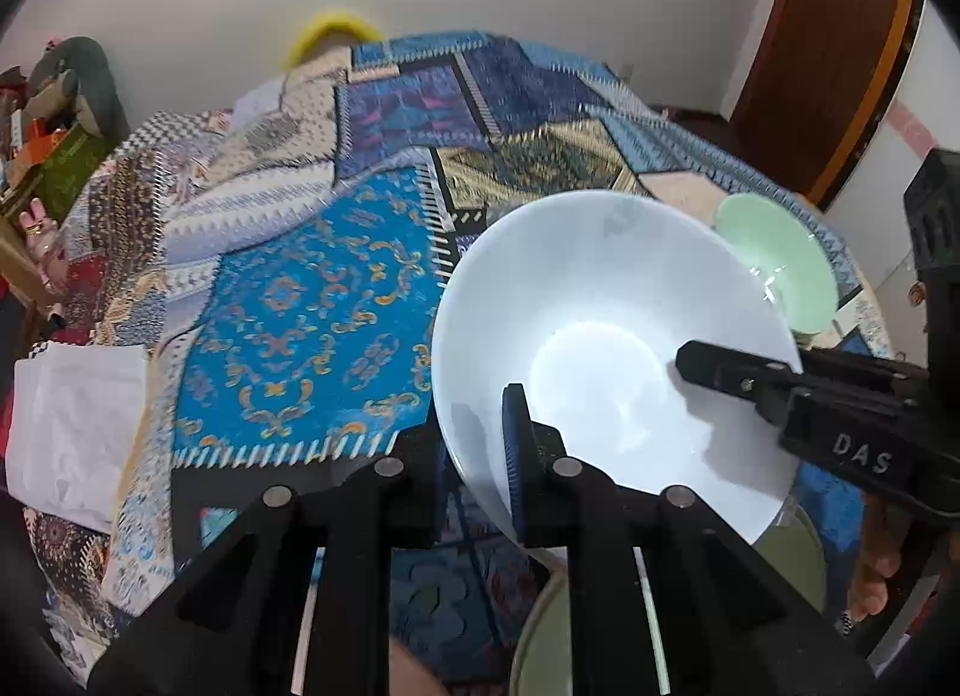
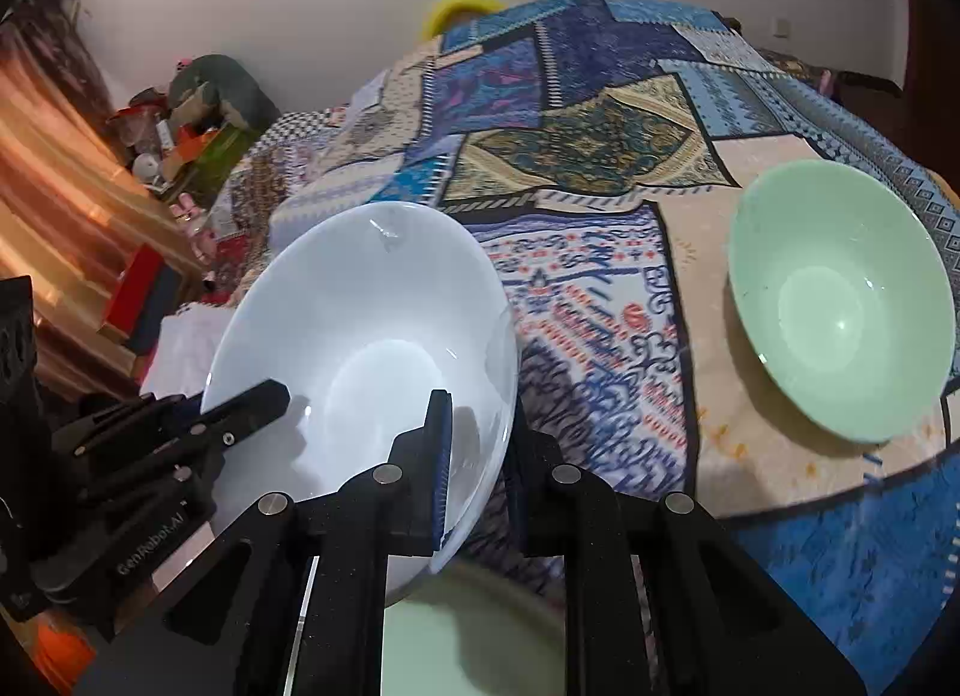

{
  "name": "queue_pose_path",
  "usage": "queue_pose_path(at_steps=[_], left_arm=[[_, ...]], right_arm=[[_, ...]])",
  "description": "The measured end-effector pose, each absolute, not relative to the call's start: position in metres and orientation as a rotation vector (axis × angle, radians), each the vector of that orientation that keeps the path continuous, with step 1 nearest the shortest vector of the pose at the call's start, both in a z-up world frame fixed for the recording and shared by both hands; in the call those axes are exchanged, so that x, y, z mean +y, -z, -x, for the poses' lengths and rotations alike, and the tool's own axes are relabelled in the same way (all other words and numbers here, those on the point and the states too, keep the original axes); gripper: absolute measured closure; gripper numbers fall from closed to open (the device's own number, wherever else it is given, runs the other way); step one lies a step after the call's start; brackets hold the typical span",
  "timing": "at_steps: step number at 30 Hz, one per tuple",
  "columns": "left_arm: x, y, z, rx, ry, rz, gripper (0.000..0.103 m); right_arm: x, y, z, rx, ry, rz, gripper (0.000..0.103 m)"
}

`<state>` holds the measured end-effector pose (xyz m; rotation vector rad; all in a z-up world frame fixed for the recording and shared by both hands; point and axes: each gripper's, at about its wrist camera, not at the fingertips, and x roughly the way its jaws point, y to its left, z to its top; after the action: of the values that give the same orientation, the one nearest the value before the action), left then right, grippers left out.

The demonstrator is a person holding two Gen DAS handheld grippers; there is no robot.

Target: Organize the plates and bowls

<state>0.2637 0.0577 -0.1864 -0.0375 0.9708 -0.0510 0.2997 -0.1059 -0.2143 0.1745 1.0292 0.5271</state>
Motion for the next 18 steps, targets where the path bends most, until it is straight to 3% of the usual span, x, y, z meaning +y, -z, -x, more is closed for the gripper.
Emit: queue_pose_path(at_steps=[18], left_arm=[[0.099,0.132,-0.167,0.861,-0.011,0.101,0.088]], right_arm=[[-0.068,0.173,-0.231,0.942,-0.634,-0.158,0.088]])
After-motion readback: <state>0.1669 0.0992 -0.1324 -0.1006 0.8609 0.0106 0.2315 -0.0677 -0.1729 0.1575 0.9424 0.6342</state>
